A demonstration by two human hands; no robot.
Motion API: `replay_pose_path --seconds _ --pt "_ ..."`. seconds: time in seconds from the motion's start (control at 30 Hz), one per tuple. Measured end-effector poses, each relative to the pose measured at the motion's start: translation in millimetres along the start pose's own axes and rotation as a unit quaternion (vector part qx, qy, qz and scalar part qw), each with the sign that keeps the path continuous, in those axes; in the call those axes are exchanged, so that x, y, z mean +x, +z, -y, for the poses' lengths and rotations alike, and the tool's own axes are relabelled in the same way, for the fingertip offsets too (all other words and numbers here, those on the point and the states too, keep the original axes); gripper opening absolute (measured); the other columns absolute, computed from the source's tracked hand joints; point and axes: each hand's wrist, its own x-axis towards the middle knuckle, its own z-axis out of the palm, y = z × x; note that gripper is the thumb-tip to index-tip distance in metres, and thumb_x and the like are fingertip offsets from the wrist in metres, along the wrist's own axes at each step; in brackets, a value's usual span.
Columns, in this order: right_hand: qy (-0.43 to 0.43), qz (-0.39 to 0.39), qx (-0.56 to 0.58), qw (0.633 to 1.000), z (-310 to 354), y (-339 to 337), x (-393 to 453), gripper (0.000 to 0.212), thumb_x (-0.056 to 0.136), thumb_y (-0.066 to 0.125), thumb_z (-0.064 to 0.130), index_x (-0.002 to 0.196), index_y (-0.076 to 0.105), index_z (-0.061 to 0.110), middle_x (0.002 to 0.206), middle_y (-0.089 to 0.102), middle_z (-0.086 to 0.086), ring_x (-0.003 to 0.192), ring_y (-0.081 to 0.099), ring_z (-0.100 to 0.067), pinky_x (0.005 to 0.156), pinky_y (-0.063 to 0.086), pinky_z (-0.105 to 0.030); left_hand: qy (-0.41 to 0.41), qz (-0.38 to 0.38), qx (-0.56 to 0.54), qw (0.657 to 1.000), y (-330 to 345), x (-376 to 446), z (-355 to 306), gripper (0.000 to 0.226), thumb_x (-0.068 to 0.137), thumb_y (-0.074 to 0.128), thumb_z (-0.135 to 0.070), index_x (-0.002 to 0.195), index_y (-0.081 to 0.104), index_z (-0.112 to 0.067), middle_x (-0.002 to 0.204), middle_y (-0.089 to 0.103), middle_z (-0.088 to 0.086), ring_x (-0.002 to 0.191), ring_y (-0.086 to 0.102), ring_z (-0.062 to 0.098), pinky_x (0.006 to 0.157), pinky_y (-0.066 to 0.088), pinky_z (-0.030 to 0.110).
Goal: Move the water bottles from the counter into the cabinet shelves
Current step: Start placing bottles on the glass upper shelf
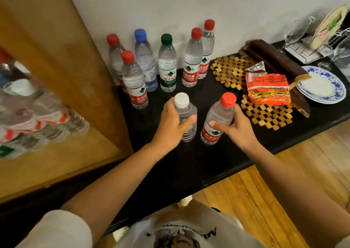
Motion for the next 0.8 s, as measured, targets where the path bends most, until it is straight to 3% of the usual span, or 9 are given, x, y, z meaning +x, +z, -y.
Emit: replay_pose_path --seconds 0.13,0.27,0.47,0.6,0.73,0.8 --pt "-0.015 0.008 0.010 1.000 19.3 34.7 -30.6 0.053 0.069 0.076 0.033 0.112 0.046 0.039 0.106 0.058 0.019 0.102 0.057 -0.002 0.093 0.048 -0.036 -0.021 -0.006 -0.037 0.999 -41.9 -46.9 19.2 0.066 0.083 0.067 -0.017 0.135 0.028 -0.008 0.134 0.042 0.008 0.127 0.041 0.015 0.105 0.034 0.024" --pt "-0.031 0.055 0.006 0.998 42.5 72.5 -53.0 0.052 0.069 0.078 0.028 0.106 0.047 0.046 0.108 0.061 0.013 0.103 0.059 -0.004 0.093 0.050 -0.037 -0.030 0.010 -0.047 0.998 -84.8 -86.9 34.2 0.061 0.083 0.066 -0.015 0.133 0.030 -0.008 0.131 0.046 0.007 0.126 0.044 0.017 0.108 0.037 0.033" --pt "-0.058 0.131 0.020 0.990 86.6 129.4 -76.8 0.052 0.070 0.077 0.025 0.108 0.049 0.045 0.106 0.062 0.019 0.099 0.059 0.008 0.083 0.048 -0.019 -0.053 0.065 -0.053 0.995 -144.7 -137.4 60.8 0.063 0.084 0.065 -0.023 0.134 0.028 -0.017 0.128 0.049 -0.002 0.121 0.047 0.008 0.101 0.039 0.021" --pt "-0.097 0.174 0.028 0.980 120.1 164.7 -88.3 0.051 0.071 0.077 0.021 0.108 0.050 0.042 0.104 0.064 0.020 0.100 0.060 0.004 0.081 0.048 -0.010 -0.069 0.019 -0.054 0.996 -183.2 -161.6 81.5 0.056 0.083 0.066 -0.024 0.125 0.030 -0.028 0.120 0.050 -0.010 0.114 0.048 0.003 0.088 0.040 0.009" --pt "-0.129 0.191 0.043 0.972 146.3 199.2 -93.8 0.053 0.070 0.077 0.018 0.109 0.050 0.041 0.107 0.064 0.016 0.103 0.060 0.001 0.086 0.049 -0.016 -0.062 -0.049 -0.018 0.997 -218.0 -175.2 99.3 0.058 0.081 0.068 -0.022 0.128 0.033 -0.022 0.126 0.050 -0.001 0.117 0.047 0.009 0.098 0.041 0.026" --pt "-0.138 0.180 0.057 0.972 158.7 218.2 -91.3 0.053 0.070 0.078 0.018 0.110 0.049 0.040 0.107 0.063 0.016 0.103 0.060 0.000 0.091 0.049 -0.024 -0.061 -0.075 0.002 0.995 -230.9 -179.0 106.9 0.057 0.080 0.069 -0.023 0.126 0.036 -0.019 0.124 0.050 0.001 0.117 0.048 0.013 0.097 0.041 0.029"
